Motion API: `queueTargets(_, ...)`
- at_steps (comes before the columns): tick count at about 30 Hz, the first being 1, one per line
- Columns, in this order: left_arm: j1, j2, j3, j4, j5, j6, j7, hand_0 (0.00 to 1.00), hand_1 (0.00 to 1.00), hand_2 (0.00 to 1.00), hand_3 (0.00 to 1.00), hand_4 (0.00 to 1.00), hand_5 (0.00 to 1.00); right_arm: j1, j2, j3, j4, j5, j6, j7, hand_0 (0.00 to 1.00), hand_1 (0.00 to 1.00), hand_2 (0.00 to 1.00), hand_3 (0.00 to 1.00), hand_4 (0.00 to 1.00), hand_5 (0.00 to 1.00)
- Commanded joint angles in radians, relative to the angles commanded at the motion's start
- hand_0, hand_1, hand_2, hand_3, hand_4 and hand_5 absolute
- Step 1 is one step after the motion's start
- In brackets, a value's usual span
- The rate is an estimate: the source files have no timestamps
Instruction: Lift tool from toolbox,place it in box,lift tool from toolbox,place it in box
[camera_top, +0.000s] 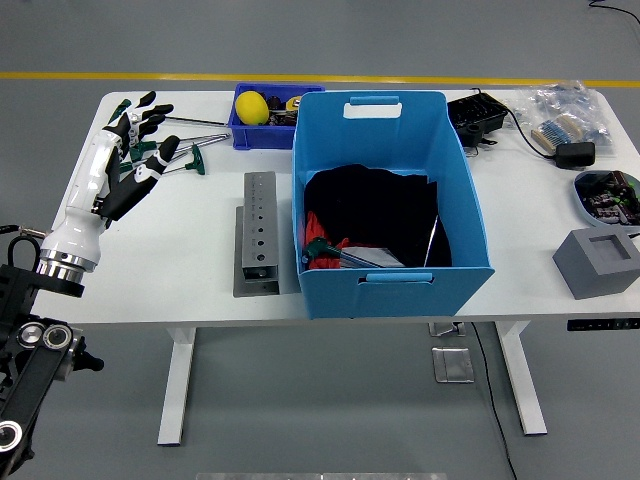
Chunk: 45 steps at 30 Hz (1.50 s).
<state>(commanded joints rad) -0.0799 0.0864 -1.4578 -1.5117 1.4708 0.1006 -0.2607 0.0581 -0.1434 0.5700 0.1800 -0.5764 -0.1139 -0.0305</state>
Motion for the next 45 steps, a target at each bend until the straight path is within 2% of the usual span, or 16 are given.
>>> queueTargets(2, 0.004, -0.015, -0.032, 0.012, -0.085, -0.009, 0.001, 0.772, 0.777, 0.908, 0.757, 0.814, 0.734, 0.0, 0.0, -0.008, 0.0, 0.003, 0.001, 0.001, 0.666, 0.655, 0.729, 0.569, 0.836, 0.682)
queueTargets(4, 0.003, -0.018, -0.057, 0.028, -0.171, -0.017, 0.003, 0.772, 0.777, 0.908, 0.757, 0.814, 0.734, 0.002, -0.001, -0.014, 0.0, 0.006, 0.003, 0.002, 0.666, 0.655, 0.729, 0.569, 0.836, 0.682)
queueTargets(6, 0.005, -0.018, -0.074, 0.042, -0.211, -0.019, 0.007, 0.773, 0.77, 0.897, 0.776, 0.823, 0.733, 0.004, -0.003, -0.02, 0.0, 0.01, 0.005, 0.003, 0.666, 0.653, 0.729, 0.57, 0.837, 0.686)
queueTargets(11, 0.016, -0.031, -0.11, 0.066, -0.203, 0.003, 0.02, 0.768, 0.766, 0.89, 0.783, 0.822, 0.729, 0.006, -0.007, -0.02, 0.0, 0.013, 0.008, 0.007, 0.671, 0.652, 0.729, 0.572, 0.838, 0.688)
queueTargets(19, 0.002, -0.052, -0.126, 0.082, -0.19, -0.012, 0.023, 0.765, 0.765, 0.889, 0.794, 0.823, 0.723, 0.021, -0.016, -0.059, 0.0, 0.05, 0.004, 0.021, 0.671, 0.653, 0.729, 0.571, 0.838, 0.688)
queueTargets(30, -0.007, -0.054, -0.117, 0.08, -0.177, -0.036, 0.029, 0.768, 0.763, 0.887, 0.801, 0.829, 0.717, 0.045, -0.028, -0.064, 0.0, 0.045, 0.011, 0.03, 0.67, 0.655, 0.73, 0.572, 0.839, 0.689)
queueTargets(34, -0.002, -0.046, -0.117, 0.081, -0.175, -0.037, 0.027, 0.768, 0.763, 0.887, 0.801, 0.829, 0.717, 0.047, -0.028, -0.01, 0.0, 0.024, 0.017, 0.022, 0.67, 0.655, 0.73, 0.572, 0.839, 0.689)
queueTargets(40, -0.017, -0.042, -0.105, 0.076, -0.169, -0.039, 0.023, 0.768, 0.761, 0.885, 0.803, 0.83, 0.717, 0.055, -0.026, 0.01, 0.0, 0.012, 0.022, 0.006, 0.671, 0.655, 0.728, 0.575, 0.84, 0.685)
queueTargets(45, -0.022, -0.036, -0.085, 0.078, -0.159, -0.042, 0.025, 0.77, 0.76, 0.884, 0.803, 0.833, 0.719, 0.07, -0.035, -0.023, 0.0, 0.012, 0.047, 0.01, 0.673, 0.655, 0.731, 0.58, 0.841, 0.689)
